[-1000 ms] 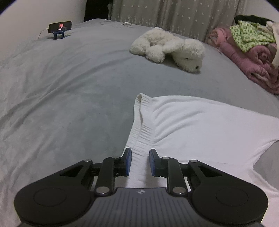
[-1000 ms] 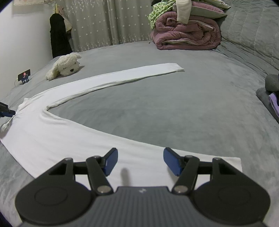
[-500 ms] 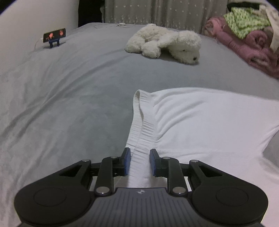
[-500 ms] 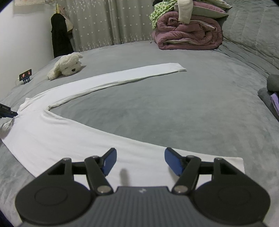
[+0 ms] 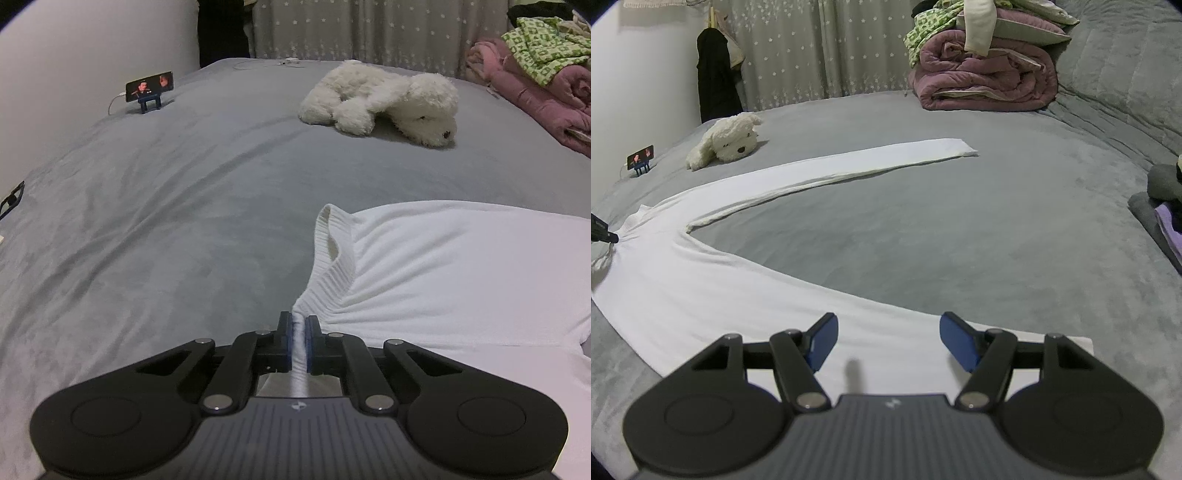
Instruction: Fold clothes
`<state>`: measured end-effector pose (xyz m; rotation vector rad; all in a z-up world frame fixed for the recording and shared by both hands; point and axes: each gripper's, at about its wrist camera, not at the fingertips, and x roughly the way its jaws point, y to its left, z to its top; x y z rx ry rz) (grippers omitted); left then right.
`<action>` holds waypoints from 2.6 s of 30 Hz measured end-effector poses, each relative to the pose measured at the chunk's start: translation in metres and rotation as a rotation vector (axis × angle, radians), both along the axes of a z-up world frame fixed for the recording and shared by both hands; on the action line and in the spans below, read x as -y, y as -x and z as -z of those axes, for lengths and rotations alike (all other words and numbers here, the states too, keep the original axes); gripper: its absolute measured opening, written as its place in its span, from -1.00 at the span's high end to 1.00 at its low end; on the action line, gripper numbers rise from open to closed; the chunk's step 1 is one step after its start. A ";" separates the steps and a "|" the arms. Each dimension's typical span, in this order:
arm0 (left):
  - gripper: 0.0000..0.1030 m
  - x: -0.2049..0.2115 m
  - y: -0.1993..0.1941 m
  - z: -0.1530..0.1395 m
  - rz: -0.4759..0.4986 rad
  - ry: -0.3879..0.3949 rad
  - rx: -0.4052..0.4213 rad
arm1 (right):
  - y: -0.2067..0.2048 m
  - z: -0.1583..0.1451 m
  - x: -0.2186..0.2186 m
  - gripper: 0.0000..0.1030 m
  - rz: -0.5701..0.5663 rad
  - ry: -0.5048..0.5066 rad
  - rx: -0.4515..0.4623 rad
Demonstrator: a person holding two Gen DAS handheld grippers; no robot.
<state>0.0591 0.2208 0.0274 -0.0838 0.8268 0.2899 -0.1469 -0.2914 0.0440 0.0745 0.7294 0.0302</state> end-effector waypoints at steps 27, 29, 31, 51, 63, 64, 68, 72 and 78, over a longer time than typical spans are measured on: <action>0.52 -0.026 0.020 -0.016 0.013 0.096 0.071 | -0.002 -0.002 -0.008 -0.23 -0.019 0.018 0.018; 0.52 -0.016 0.022 -0.016 0.044 0.112 0.077 | -0.003 -0.002 -0.011 -0.23 -0.024 0.016 0.018; 0.52 -0.004 0.022 -0.014 0.091 0.118 0.077 | -0.005 -0.002 -0.014 -0.23 -0.032 0.016 0.016; 0.50 0.016 0.025 -0.001 0.095 0.094 0.019 | 0.006 0.016 -0.015 -0.37 -0.066 0.080 -0.093; 0.49 0.029 0.035 0.012 0.105 -0.014 -0.013 | 0.050 0.021 -0.001 -0.50 -0.106 0.144 -0.102; 0.49 0.027 0.036 0.012 0.100 -0.006 -0.010 | 0.053 0.020 0.002 -0.50 -0.095 0.141 -0.107; 0.50 0.018 0.045 0.005 0.053 0.050 0.003 | 0.065 0.018 0.020 -0.56 -0.024 0.131 -0.130; 0.50 0.003 0.063 -0.011 -0.014 0.116 0.036 | 0.077 0.018 0.036 -0.58 0.058 0.132 -0.151; 0.50 -0.027 0.094 -0.022 -0.096 0.227 0.054 | 0.092 0.016 0.058 -0.59 0.154 0.111 -0.169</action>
